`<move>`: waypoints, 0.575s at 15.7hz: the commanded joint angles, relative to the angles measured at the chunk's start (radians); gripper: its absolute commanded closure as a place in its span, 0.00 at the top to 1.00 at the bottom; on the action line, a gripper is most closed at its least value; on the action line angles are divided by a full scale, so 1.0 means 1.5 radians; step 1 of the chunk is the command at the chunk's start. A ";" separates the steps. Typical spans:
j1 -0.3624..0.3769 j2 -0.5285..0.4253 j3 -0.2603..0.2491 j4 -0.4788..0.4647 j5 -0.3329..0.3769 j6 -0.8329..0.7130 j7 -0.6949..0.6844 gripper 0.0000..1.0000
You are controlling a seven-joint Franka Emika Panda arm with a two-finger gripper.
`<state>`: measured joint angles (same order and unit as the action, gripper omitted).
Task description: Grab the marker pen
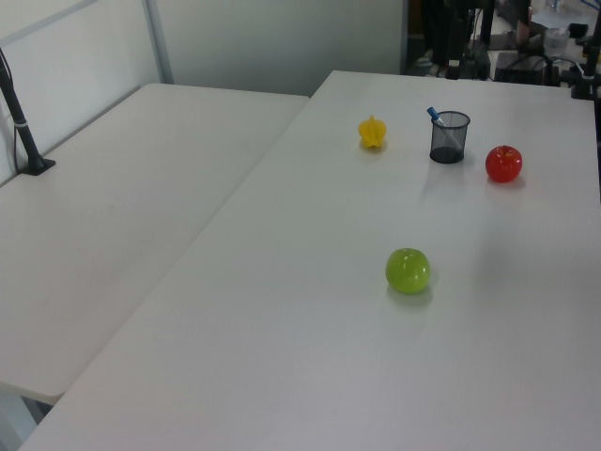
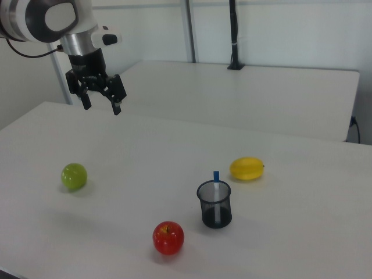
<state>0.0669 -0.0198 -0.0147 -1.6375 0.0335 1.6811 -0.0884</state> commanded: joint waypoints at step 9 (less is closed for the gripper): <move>0.012 -0.013 -0.024 -0.016 -0.008 0.012 -0.012 1.00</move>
<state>0.0668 -0.0199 -0.0170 -1.6375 0.0335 1.6811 -0.0889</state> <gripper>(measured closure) 0.000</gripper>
